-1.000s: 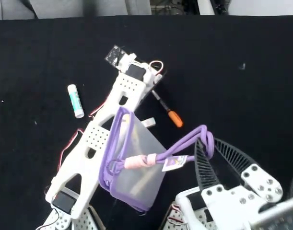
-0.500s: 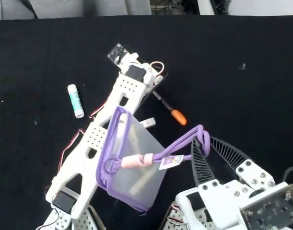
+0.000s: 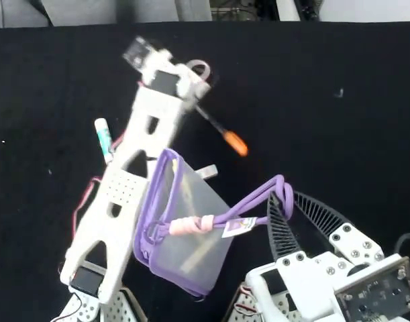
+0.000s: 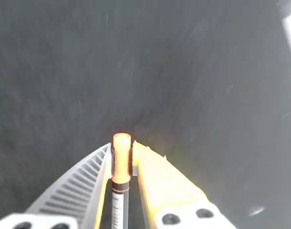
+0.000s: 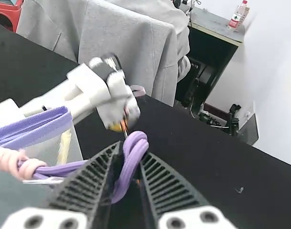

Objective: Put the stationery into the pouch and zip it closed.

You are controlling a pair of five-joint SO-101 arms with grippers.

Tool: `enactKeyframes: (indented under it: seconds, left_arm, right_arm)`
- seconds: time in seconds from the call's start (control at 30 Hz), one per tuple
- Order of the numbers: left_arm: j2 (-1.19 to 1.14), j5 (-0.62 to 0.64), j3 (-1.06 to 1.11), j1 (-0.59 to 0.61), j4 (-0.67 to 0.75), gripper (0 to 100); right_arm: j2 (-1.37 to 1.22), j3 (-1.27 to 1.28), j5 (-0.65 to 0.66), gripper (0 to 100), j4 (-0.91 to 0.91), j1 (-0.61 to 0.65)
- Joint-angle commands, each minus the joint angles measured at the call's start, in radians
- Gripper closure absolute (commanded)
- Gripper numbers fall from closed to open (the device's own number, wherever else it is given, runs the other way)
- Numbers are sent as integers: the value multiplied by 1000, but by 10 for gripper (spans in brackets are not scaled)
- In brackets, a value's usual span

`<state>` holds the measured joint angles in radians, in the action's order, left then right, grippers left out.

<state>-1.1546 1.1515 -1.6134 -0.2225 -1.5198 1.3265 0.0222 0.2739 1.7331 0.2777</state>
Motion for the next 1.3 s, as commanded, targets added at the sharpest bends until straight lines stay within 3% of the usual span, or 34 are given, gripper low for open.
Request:
enactKeyframes:
  seconds: [0.0, 0.43, 0.67, 0.83, 1.27]
  left_arm:
    - [146, -8, -50, 93, -5, 970]
    - [505, -230, -51, 440, -34, 970]
    - [778, -353, -51, 450, -230, 970]
    - [927, -443, -50, 450, -239, 970]
    - [1404, -496, 21, 444, -244, 971]
  right_arm:
    - [5, 5, -15, 987, 31, -6]
    - [5, 5, -15, 987, 32, -6]
    - [7, 5, -15, 987, 32, -5]
    - [7, 7, -15, 987, 32, -5]
    - [7, 7, -15, 987, 32, -5]
